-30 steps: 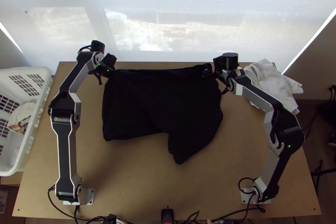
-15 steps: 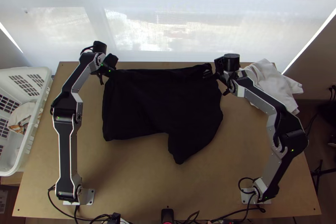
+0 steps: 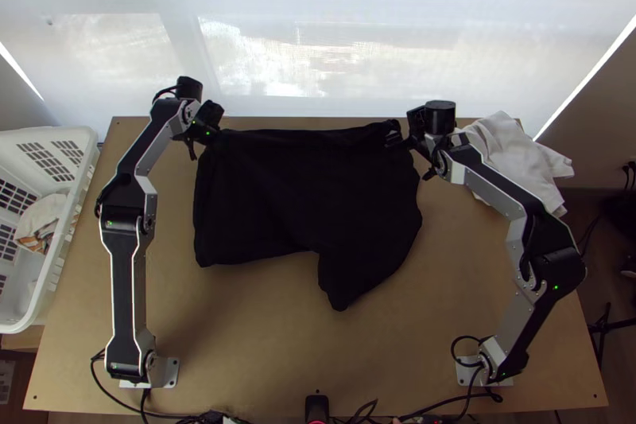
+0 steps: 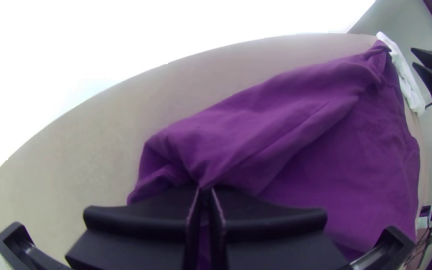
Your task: Fold the t-shirt
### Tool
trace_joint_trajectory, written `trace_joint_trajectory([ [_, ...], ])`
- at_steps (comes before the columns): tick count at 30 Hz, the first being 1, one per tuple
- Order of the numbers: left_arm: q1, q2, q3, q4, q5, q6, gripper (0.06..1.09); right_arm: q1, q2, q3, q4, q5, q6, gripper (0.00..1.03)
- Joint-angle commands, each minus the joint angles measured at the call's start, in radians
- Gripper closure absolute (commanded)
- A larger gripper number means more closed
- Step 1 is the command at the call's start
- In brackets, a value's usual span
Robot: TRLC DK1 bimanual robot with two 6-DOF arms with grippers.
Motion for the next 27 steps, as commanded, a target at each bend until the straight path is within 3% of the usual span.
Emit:
trace_joint_trajectory([
  [1,-0.008,-0.073,0.001,0.008,0.000,-0.016,1.05,-0.002,-0.002,0.003,0.000,0.001,0.000,0.05],
  [10,-0.034,-0.160,0.001,0.017,-0.001,-0.018,1.05,-0.008,0.075,0.101,-0.023,0.005,-0.018,0.05],
  [16,-0.034,-0.180,0.001,0.017,-0.006,-0.031,1.05,-0.045,0.224,0.292,-0.131,0.004,-0.030,0.05],
  [27,-0.029,-0.183,0.001,0.014,-0.021,-0.033,1.05,-0.016,0.313,0.327,-0.125,0.002,-0.087,0.05],
])
